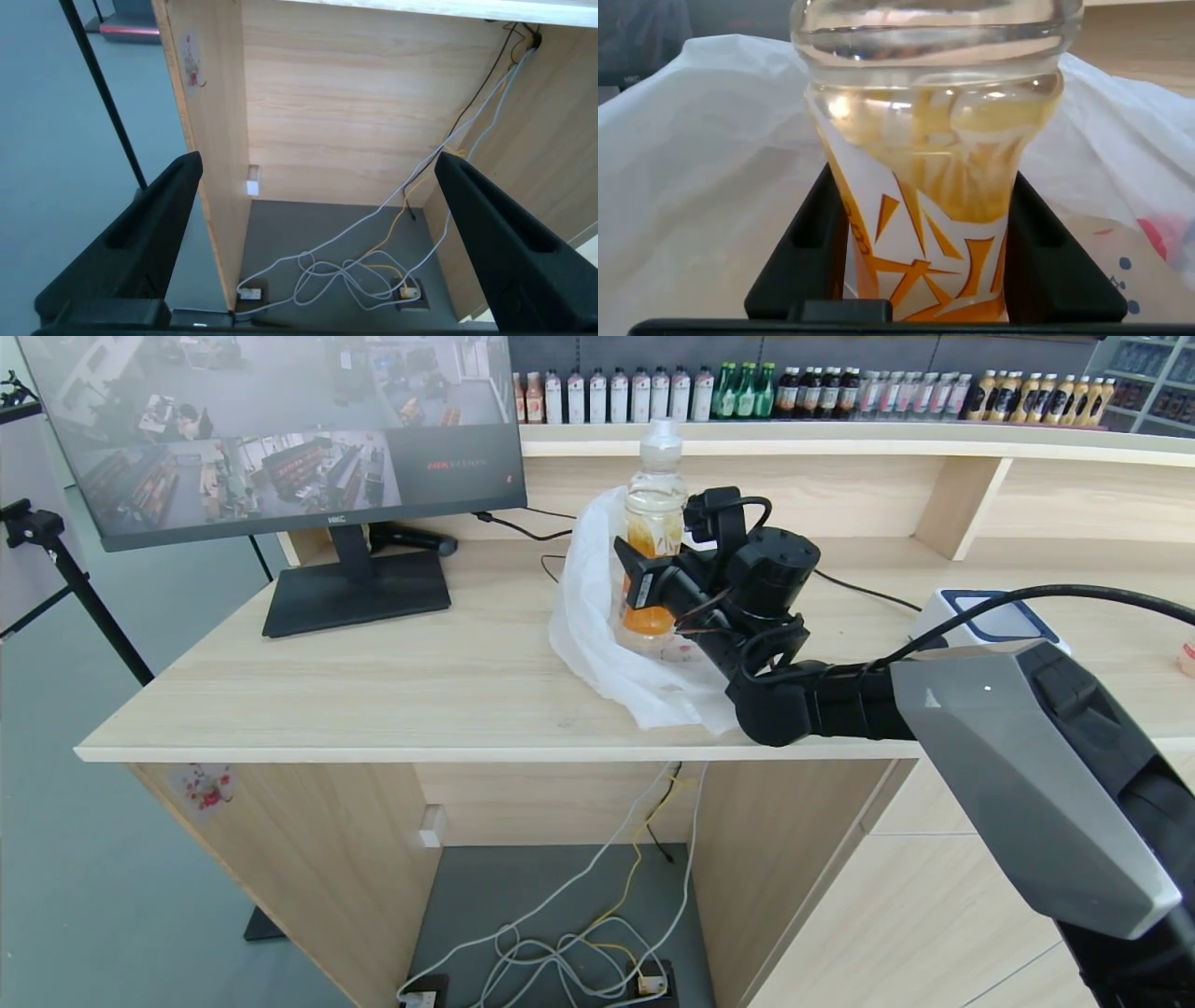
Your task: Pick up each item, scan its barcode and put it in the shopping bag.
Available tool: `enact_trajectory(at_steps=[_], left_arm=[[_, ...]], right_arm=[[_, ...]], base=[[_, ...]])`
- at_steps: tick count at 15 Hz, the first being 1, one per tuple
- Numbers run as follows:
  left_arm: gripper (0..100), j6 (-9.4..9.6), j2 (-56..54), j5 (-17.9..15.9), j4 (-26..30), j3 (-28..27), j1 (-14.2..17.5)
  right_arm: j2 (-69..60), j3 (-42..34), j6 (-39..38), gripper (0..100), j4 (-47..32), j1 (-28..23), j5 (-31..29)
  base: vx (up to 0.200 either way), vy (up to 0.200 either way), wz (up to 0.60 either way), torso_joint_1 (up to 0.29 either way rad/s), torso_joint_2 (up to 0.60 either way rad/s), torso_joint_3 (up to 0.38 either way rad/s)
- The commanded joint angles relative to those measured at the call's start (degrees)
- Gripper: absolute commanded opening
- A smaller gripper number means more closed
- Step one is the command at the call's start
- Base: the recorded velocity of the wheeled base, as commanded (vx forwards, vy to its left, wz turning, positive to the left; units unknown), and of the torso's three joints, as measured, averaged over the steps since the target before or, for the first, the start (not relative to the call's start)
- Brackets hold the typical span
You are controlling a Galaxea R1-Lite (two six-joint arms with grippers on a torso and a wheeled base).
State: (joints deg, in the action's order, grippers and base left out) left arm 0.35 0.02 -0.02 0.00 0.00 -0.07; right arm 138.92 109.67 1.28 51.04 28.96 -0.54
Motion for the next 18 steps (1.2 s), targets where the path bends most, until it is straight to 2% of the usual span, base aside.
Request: enact_trajectory(at_steps=[1, 18], left_arm=[[100, 0.0, 0.0, -0.1, 0.0, 0.0, 0.0], [100, 0.09, 0.0, -0.1, 0.0, 0.0, 0.0]], right_arm=[[0.0, -0.1, -0.4, 0, -0.2, 0.0, 0.0], [0.0, -0.2, -0.5, 0, -1.9, 0.0, 0.1]], base=[[0.0, 0.0, 0.0, 0.0, 0.0, 0.0], [0.0, 0.0, 0.0, 0.0, 0.0, 0.0]])
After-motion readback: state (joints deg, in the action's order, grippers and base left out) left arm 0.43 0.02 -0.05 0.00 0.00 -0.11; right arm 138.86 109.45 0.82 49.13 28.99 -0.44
